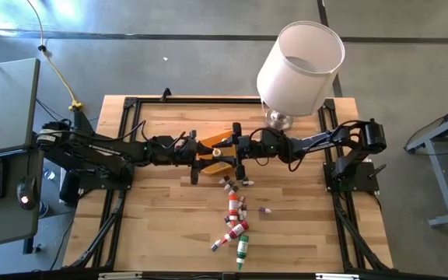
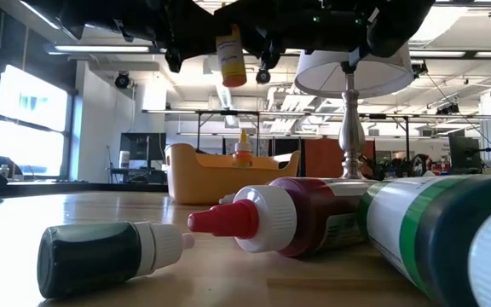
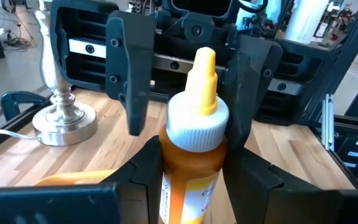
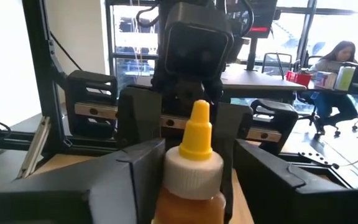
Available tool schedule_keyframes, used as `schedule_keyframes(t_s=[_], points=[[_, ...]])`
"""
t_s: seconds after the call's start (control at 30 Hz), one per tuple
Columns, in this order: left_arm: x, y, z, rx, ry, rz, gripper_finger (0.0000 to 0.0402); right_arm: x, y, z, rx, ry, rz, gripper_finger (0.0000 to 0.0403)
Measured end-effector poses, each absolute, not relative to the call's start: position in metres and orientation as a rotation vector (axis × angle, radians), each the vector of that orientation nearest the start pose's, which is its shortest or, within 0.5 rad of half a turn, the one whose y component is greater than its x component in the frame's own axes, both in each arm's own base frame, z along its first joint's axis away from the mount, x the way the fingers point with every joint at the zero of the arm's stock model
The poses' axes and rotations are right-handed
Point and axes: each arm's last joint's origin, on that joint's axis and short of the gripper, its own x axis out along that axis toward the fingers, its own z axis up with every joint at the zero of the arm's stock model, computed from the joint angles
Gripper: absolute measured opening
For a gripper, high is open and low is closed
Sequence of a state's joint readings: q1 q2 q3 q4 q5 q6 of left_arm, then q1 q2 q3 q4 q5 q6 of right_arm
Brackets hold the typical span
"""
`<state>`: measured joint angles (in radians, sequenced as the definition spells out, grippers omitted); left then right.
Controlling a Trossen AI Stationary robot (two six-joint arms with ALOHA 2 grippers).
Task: Pick & Place food coloring
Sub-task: Put the large yellow food coloring bottle into the yellow bin
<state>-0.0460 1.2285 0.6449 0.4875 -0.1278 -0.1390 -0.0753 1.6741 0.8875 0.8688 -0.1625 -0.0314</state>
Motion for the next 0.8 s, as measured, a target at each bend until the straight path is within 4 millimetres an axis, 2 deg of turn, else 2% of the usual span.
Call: schedule_keyframes(t_s=[0.2, 0.37, 0.6, 0.8], points=[[0.264, -0.007, 0.251, -0.134, 0.157, 0.136, 0.0126, 0.358, -0.022, 0.243, -0.040, -0.081, 0.085, 0.0199], [0.262, -0.006, 0.244, -0.137, 0.225, 0.174, 0.0126, 0.352, -0.024, 0.248, -0.117, -0.021, 0.039, 0.0200], [0.260, -0.006, 0.238, -0.150, 0.284, 0.201, 0.0127, 0.316, -0.029, 0.271, -0.191, 0.235, -0.198, 0.0200], [0.257, -0.003, 0.231, -0.160, 0.350, 0.309, 0.0127, 0.280, -0.027, 0.282, -0.048, 0.400, -0.242, 0.0197]])
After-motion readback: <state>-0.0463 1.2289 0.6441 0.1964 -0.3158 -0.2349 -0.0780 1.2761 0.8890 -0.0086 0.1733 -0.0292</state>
